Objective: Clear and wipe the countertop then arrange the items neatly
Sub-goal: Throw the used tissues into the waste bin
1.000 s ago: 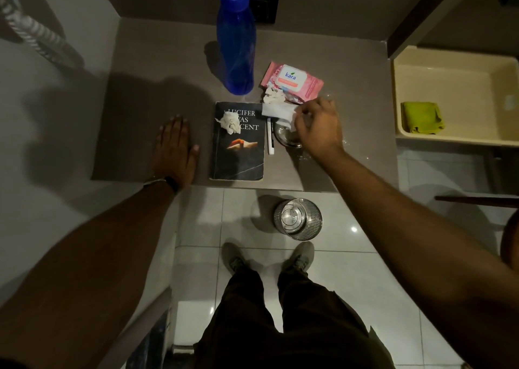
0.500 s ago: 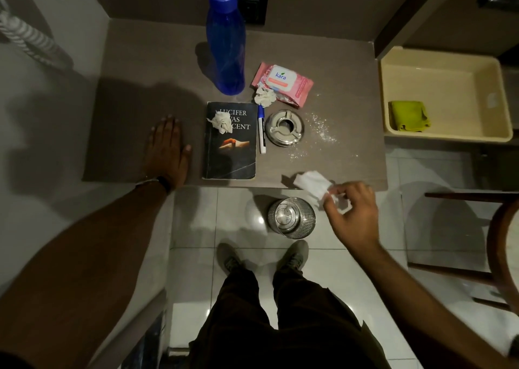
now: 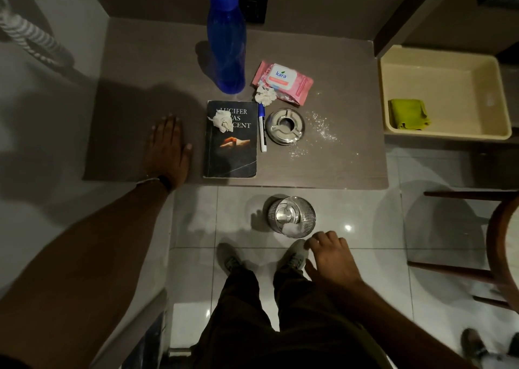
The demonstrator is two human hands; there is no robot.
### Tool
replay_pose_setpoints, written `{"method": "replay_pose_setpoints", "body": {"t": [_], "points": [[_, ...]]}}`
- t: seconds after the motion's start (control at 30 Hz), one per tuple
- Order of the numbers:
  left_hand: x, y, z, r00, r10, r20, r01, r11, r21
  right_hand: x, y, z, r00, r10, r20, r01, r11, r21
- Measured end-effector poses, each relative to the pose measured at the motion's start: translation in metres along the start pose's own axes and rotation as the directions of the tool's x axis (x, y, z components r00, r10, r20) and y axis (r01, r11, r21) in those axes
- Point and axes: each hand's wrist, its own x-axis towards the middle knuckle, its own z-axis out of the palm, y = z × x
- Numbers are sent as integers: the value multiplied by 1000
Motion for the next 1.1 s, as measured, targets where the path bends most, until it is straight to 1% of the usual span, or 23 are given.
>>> {"method": "replay_pose_setpoints", "body": {"t": [0.07, 0.1, 0.17, 0.27, 0.33, 0.43, 0.5, 0.57, 0.63, 0.77, 0.8, 0.9, 0.97, 1.03, 1.1], "points": [[0, 0, -1, 1000, -4, -4, 4, 1000, 0, -3, -11, -8, 999, -27, 25, 26, 999, 30], [0, 0, -1, 1000, -2, -2, 2, 1000, -1, -1, -17, -15, 999, -46, 10, 46, 998, 47], [0, 0, -1, 1000, 4, -2, -4, 1000, 2, 12, -29, -37, 993, -87, -77, 93, 992, 80], [-1, 2, -3, 1000, 2, 2, -2, 1000, -7, 51, -44, -79, 963, -141, -230, 166, 982, 93], [-1, 1, -4, 1000, 2, 3, -2, 1000, -16, 82, -51, -108, 941, -172, -290, 200, 977, 69], [-1, 1, -5, 1000, 12, 9, -12, 1000, -3, 130, -60, -143, 925, -167, -340, 197, 979, 57], [-2, 2, -5, 1000, 5, 5, -5, 1000, -1, 162, -69, -157, 932, -150, -331, 197, 973, 116], [-2, 2, -5, 1000, -5, 4, 5, 1000, -6, 191, -83, -167, 946, -130, -296, 206, 948, 243], [-1, 2, -6, 1000, -2, 15, 2, 1000, 2, 217, -98, -173, 949, -110, -295, 203, 930, 306], [0, 1, -5, 1000, 1, 22, -1, 1000, 10, 256, -122, -175, 946, -85, -313, 164, 959, 233], [0, 1, -5, 1000, -2, 25, 1, 1000, 15, 264, -126, -174, 952, -67, -300, 139, 964, 225], [0, 1, -5, 1000, -9, 28, 8, 1000, 15, 283, -132, -169, 972, 8, -234, 58, 959, 277], [0, 0, -5, 1000, -7, 28, 7, 1000, 20, 290, -133, -168, 979, 28, -200, 27, 963, 268], [0, 0, -5, 1000, -4, 30, 3, 1000, 19, 289, -132, -170, 978, 26, -208, 30, 965, 260], [-1, 0, -5, 1000, 2, 28, -2, 1000, 16, 278, -130, -173, 966, 15, -257, 66, 949, 307]]}}
